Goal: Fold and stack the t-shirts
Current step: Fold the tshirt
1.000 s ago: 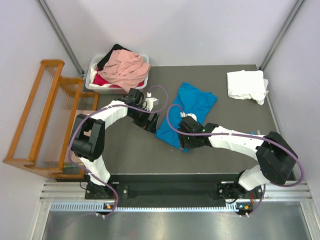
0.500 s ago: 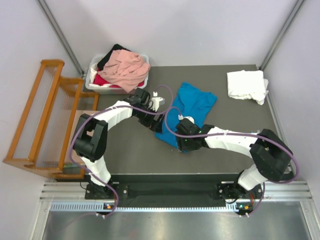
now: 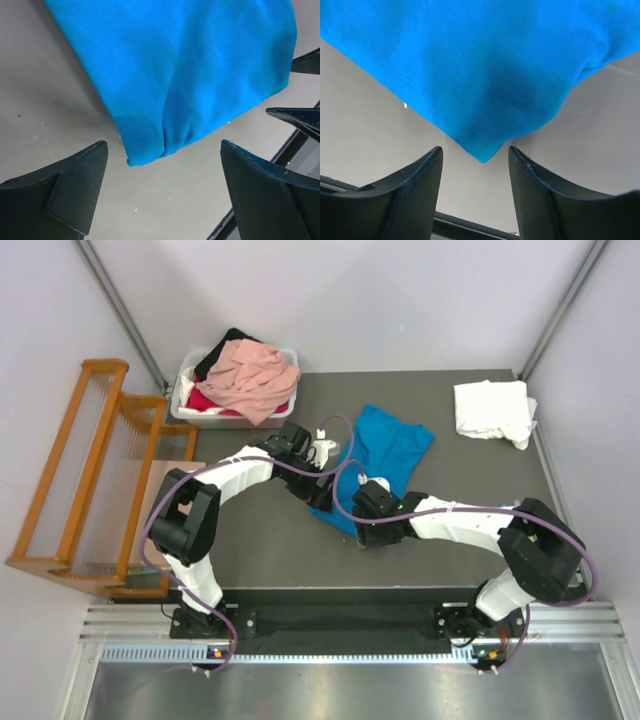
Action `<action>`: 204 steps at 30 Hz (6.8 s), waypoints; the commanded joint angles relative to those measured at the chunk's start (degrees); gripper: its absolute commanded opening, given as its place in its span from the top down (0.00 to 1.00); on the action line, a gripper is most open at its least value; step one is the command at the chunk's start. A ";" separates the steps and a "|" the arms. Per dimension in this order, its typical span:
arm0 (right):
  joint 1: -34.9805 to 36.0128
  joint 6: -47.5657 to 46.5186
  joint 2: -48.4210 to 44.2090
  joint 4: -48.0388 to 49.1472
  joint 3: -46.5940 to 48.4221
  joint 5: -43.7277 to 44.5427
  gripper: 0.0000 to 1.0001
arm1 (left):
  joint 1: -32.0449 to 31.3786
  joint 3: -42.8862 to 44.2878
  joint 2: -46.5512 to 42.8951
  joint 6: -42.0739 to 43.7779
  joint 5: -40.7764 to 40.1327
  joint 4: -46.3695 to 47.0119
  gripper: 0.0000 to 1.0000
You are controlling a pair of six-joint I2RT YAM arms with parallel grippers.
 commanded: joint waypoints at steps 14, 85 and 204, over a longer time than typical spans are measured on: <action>0.92 -1.96 2.51 1.19 3.52 0.90 0.48 | -1.48 -3.49 0.05 2.77 -0.76 0.13 0.02; 11.53 3.30 -13.92 -13.13 -0.09 0.90 1.00 | 4.41 5.74 -10.92 22.71 4.16 -30.18 0.91; -33.97 -20.16 7.53 -2.85 26.28 1.72 0.00 | 19.24 21.65 -11.01 -4.79 9.87 -0.22 0.01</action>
